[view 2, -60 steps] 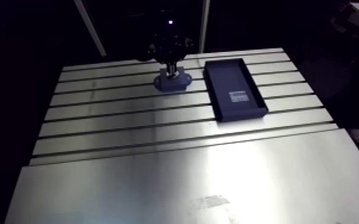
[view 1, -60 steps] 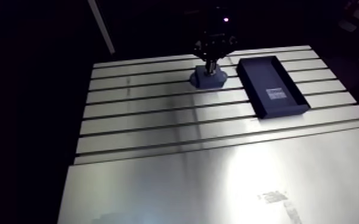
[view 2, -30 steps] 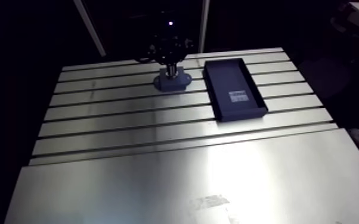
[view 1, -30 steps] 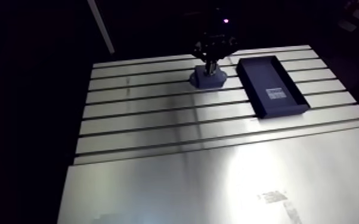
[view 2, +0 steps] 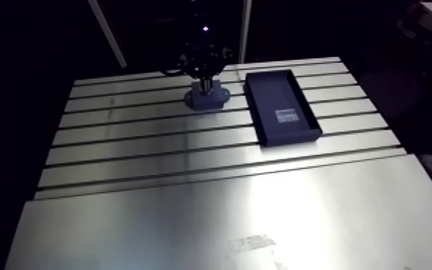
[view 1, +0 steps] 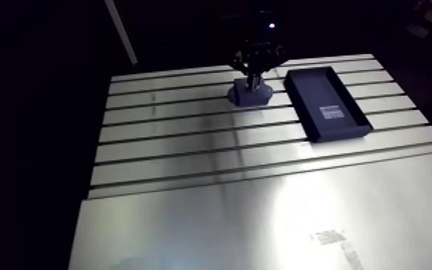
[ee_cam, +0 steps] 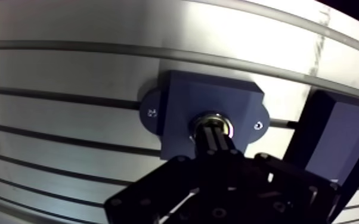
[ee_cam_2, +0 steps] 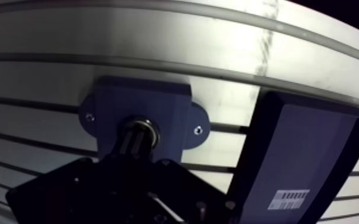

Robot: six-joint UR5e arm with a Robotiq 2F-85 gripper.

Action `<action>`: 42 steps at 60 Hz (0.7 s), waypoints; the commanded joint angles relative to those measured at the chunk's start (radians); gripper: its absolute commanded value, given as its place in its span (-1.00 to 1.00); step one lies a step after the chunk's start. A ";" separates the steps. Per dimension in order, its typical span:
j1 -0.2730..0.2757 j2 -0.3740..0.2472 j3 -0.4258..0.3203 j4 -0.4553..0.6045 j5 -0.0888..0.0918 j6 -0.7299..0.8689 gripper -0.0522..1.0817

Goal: Pick up the bearing and press it into the housing until flush.

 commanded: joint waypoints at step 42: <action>0.002 0.001 -0.002 0.000 0.000 0.000 0.99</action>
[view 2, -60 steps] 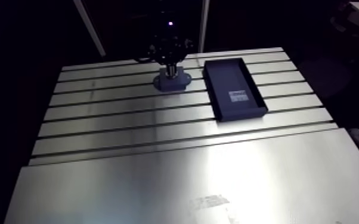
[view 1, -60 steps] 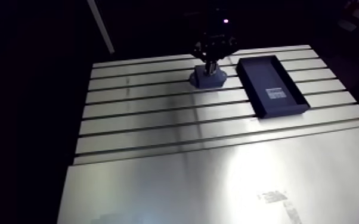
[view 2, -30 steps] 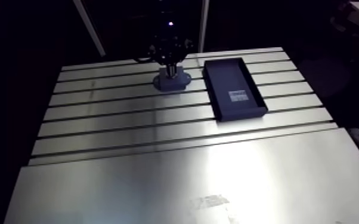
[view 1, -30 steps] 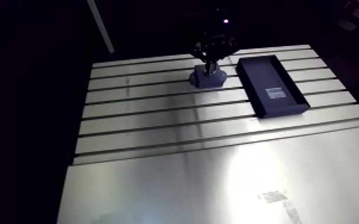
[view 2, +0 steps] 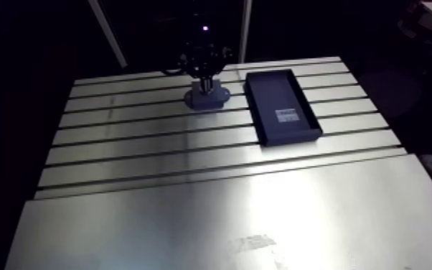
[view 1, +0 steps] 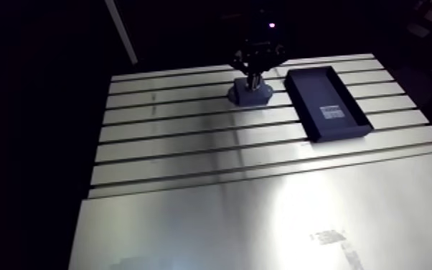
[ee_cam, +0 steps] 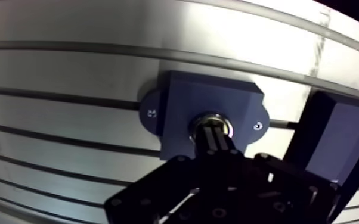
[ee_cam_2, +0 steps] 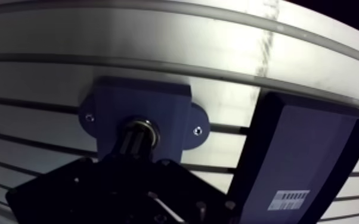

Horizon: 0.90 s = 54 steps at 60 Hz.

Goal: Pick up the bearing and press it into the housing until flush.

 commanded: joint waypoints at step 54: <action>0.002 0.005 -0.002 0.000 0.000 0.000 0.99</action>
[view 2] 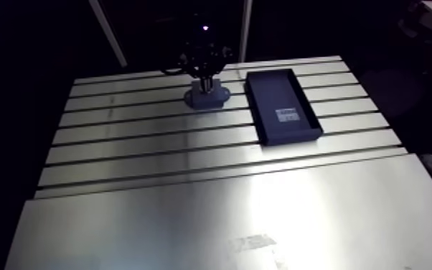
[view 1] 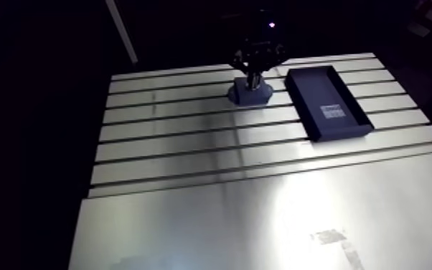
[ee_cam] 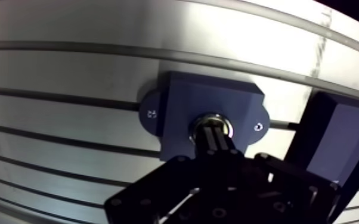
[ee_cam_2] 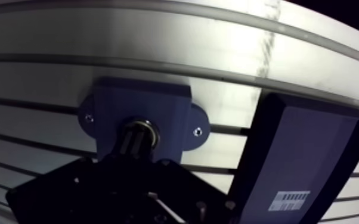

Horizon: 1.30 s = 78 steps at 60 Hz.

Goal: Pick up the bearing and press it into the housing until flush.

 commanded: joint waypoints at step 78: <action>0.007 0.009 0.001 0.000 -0.001 -0.012 0.99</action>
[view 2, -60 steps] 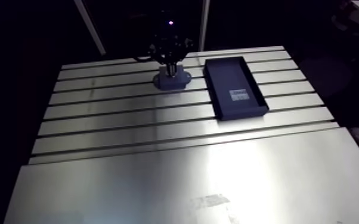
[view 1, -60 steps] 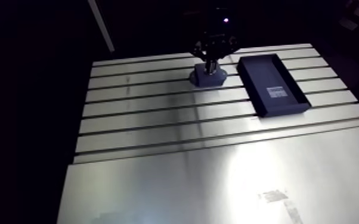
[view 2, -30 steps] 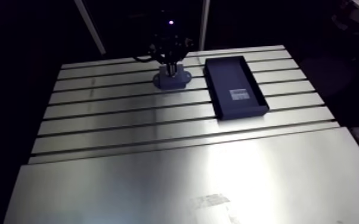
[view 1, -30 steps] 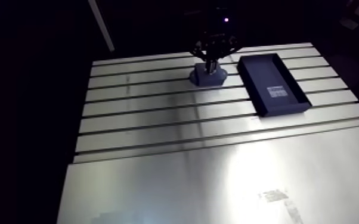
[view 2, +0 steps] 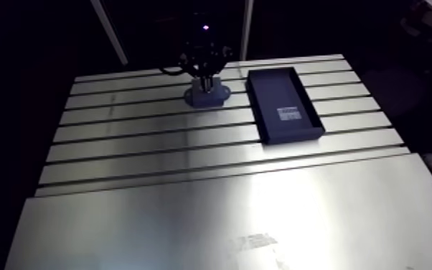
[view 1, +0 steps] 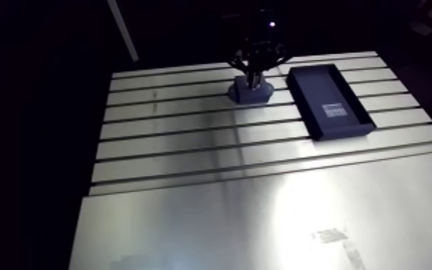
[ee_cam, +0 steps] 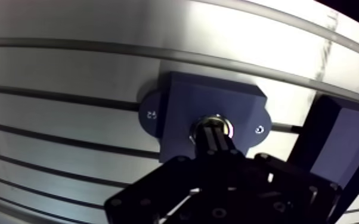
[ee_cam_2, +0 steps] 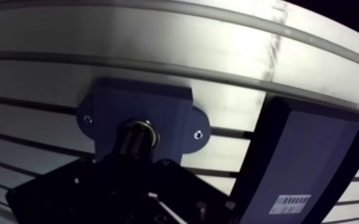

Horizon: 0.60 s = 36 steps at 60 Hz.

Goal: Pick up the bearing and press it into the housing until flush.

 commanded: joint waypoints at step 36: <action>0.004 -0.017 -0.004 0.003 0.000 0.001 0.99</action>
